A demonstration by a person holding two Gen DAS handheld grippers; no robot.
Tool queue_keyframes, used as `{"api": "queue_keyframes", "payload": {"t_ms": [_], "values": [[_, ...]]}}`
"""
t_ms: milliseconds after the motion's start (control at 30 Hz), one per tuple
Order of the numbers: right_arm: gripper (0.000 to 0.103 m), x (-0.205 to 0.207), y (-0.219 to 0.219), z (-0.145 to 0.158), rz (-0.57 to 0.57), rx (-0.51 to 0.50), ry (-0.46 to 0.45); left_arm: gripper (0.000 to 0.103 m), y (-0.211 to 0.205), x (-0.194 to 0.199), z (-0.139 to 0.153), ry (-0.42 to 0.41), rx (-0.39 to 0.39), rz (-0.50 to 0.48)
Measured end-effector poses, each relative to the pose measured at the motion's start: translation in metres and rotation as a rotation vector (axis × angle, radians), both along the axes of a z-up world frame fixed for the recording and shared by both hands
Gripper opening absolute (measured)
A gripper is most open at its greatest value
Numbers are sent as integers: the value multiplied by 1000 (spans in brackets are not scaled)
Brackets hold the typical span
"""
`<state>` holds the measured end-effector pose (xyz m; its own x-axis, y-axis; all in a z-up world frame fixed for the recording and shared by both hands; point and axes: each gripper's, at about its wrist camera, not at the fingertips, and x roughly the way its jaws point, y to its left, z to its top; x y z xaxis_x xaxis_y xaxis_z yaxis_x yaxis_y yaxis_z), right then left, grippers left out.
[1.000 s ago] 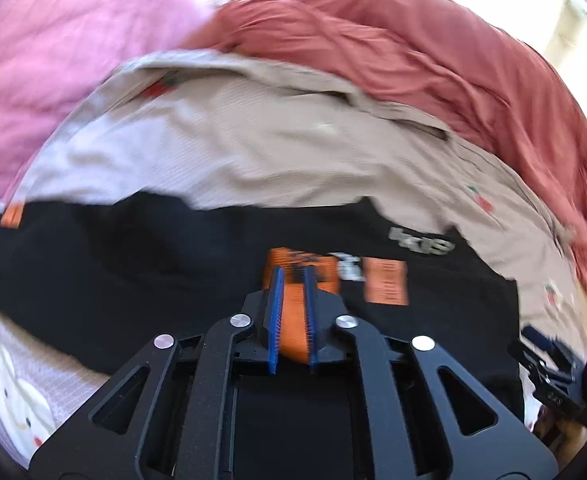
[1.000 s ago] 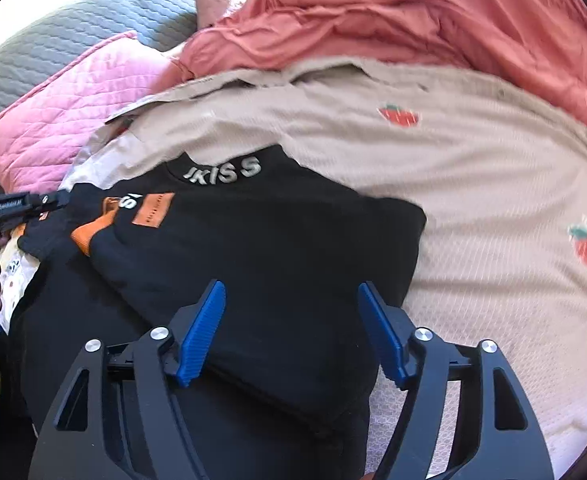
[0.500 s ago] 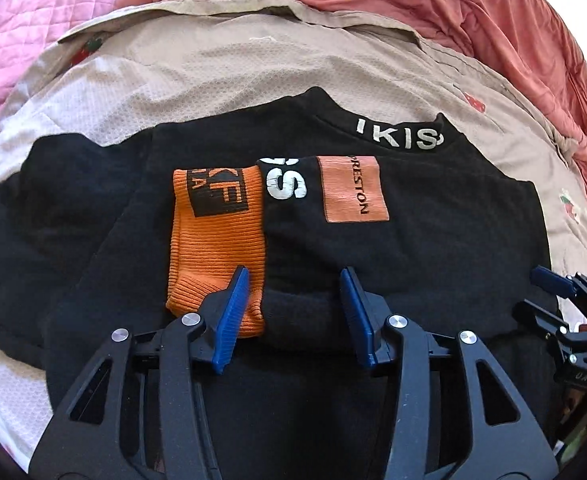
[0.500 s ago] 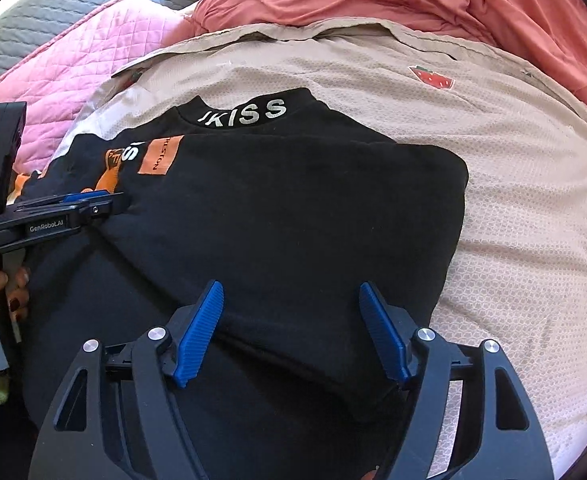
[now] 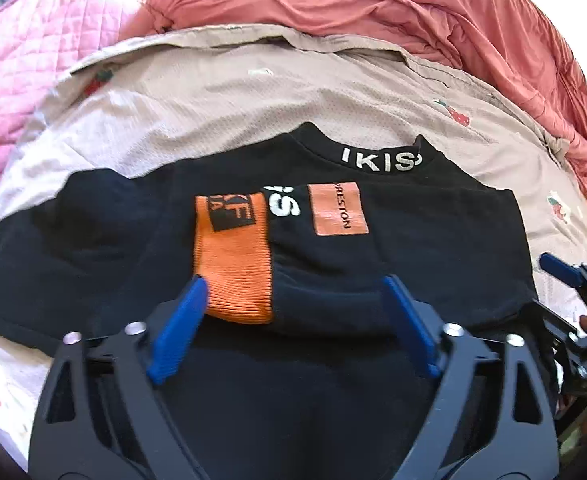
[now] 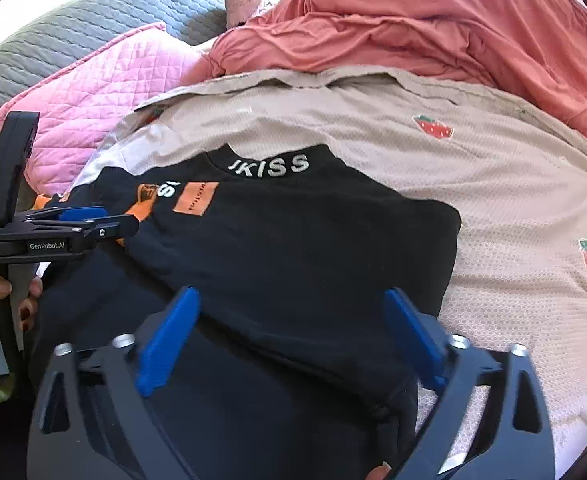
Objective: Fold small clothes
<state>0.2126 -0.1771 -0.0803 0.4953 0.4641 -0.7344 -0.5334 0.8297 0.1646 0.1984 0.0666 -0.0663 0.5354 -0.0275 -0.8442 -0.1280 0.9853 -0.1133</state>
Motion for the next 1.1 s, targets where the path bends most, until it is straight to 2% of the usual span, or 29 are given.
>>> {"api": "queue_keyframes", "payload": {"t_ms": [67, 100, 367, 733, 933, 1100], "values": [[97, -6, 1, 4, 2, -1, -24, 87, 2, -2, 3, -5, -3, 0], [97, -8, 2, 6, 3, -7, -37, 93, 4, -4, 6, -7, 0, 0], [97, -33, 21, 27, 24, -29, -104, 94, 40, -25, 28, -38, -7, 65], [98, -61, 96, 50, 145, -6, -93, 94, 129, -71, 45, -62, -7, 275], [98, -84, 151, 58, 230, -18, -100, 94, 186, -92, 39, -48, -51, 425], [98, -94, 180, 58, 272, -46, -112, 94, 235, -114, 30, -61, -86, 568]]}}
